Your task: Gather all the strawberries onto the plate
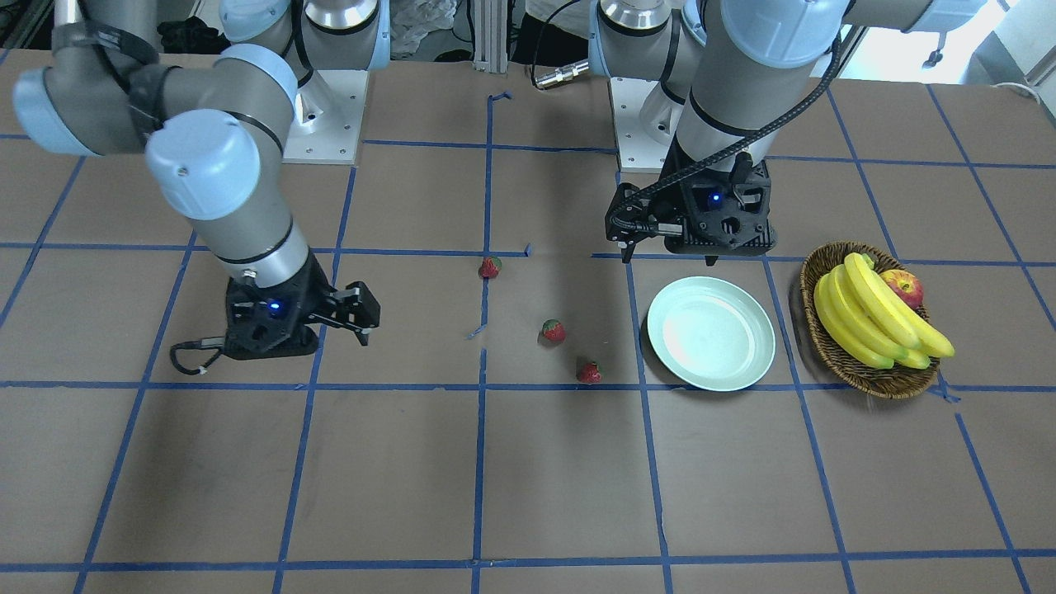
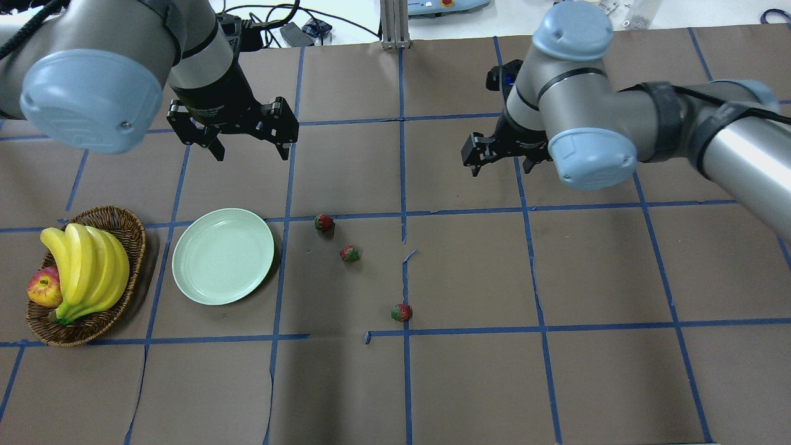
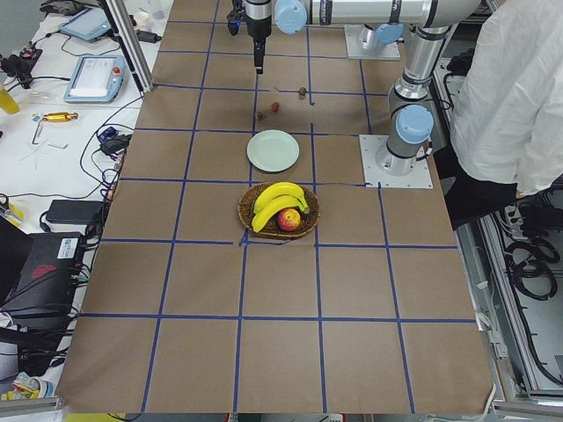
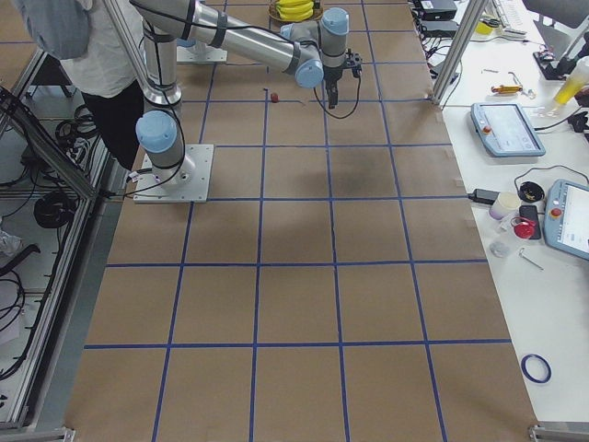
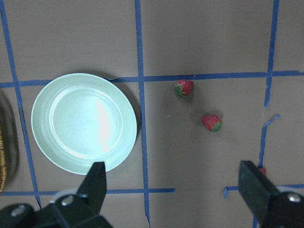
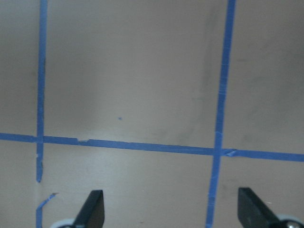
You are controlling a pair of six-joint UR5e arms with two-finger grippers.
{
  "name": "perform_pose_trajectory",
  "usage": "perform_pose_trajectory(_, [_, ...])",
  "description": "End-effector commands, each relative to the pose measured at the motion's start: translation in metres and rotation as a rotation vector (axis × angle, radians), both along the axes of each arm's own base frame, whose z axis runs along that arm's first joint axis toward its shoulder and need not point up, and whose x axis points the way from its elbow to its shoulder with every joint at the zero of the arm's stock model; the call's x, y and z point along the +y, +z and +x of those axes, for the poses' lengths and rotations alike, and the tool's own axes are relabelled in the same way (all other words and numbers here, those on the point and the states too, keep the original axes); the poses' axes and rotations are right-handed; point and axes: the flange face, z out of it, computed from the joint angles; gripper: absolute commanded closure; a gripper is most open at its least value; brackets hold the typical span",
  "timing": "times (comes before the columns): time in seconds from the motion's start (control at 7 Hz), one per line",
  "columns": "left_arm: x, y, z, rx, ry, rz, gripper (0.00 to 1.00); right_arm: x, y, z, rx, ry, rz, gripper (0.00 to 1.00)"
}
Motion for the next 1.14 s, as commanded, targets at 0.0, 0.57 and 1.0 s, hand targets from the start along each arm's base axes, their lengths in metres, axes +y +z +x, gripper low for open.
perform_pose_trajectory(0.0, [0.000, 0.000, 0.000, -0.001, 0.000, 0.001, 0.00, 0.020, 0.081, -0.030, 0.038, -0.016, -0.054, 0.00])
perform_pose_trajectory(0.57, [-0.001, -0.004, -0.001, -0.003, 0.000, 0.007, 0.00, 0.046, 0.172, -0.037, 0.067, 0.046, 0.000, 0.00])
perform_pose_trajectory(1.0, [-0.004, -0.008, -0.001, -0.003, 0.005, 0.007, 0.00, 0.045, 0.172, -0.041, 0.073, 0.032, 0.001, 0.00])
